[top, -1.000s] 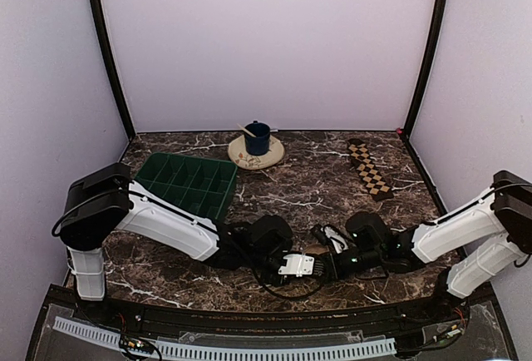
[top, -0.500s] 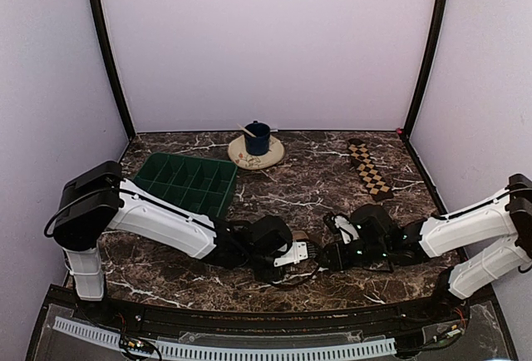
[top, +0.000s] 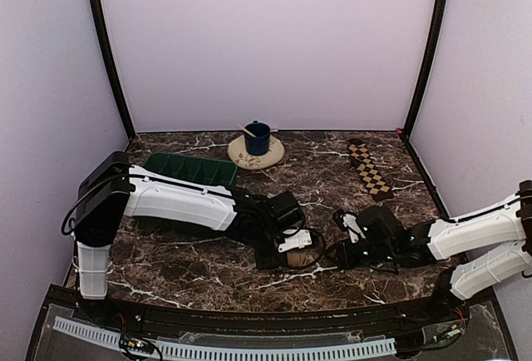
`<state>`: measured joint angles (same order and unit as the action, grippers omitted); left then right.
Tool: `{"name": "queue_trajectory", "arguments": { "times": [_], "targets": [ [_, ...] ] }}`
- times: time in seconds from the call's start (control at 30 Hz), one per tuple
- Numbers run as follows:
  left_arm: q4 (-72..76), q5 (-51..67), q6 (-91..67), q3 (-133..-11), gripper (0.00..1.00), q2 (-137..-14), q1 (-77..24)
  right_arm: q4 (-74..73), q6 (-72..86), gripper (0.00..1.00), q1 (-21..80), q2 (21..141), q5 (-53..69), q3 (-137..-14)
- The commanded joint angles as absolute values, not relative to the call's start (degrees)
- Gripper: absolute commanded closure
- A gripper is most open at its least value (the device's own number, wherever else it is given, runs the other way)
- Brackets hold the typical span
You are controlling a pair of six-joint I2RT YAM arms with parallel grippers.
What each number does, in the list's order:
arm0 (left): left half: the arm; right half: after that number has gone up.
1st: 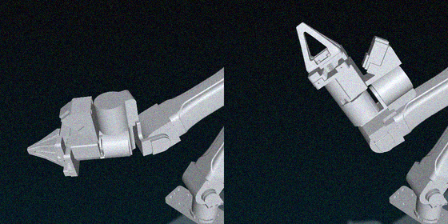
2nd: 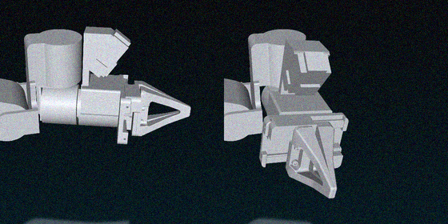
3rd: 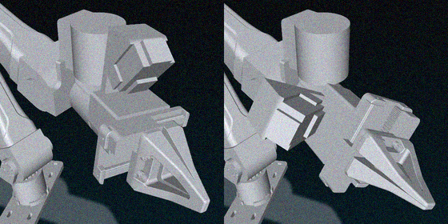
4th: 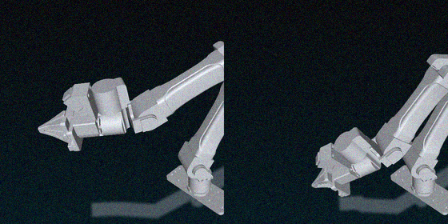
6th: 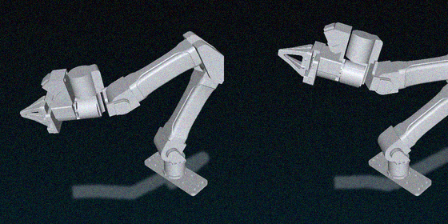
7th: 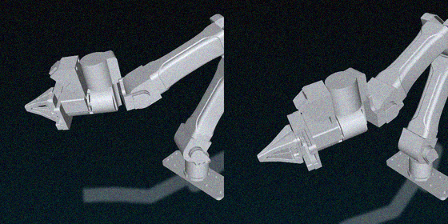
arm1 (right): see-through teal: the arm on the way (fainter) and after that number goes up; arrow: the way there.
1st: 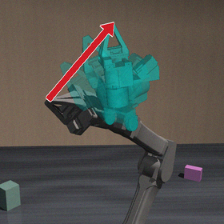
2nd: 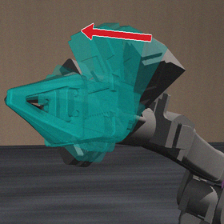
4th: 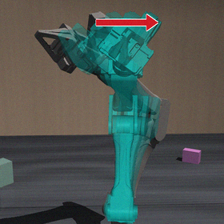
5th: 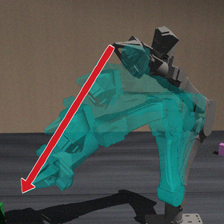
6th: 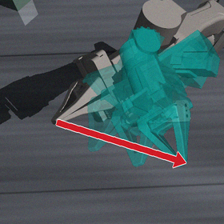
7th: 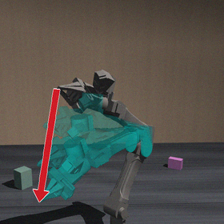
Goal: Roll the socks
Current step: Roll the sock at the center of the board.
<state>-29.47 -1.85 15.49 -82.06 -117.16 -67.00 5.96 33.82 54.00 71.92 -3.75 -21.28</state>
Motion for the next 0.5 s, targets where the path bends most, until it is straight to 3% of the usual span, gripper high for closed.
{"name": "queue_trajectory", "arguments": {
  "times": [0.0,0.2,0.47],
  "targets": [
    [-42.4,14.0,16.8,-85.5,1.00,-121.0,-64.5,6.4,32.2,0.57,54.7,70.3,-6.2,-20.0],
    [-45.6,27.9,18.1,-90.8,1.00,-124.5,-61.2,6.0,30.3,0.57,59.1,69.8,-9.8,-20.3],
    [-50.4,32.7,20.2,-97.5,1.00,-128.8,-59.2,4.2,26.2,0.57,67.4,72.1,-16.4,-23.4]
  ]
}}
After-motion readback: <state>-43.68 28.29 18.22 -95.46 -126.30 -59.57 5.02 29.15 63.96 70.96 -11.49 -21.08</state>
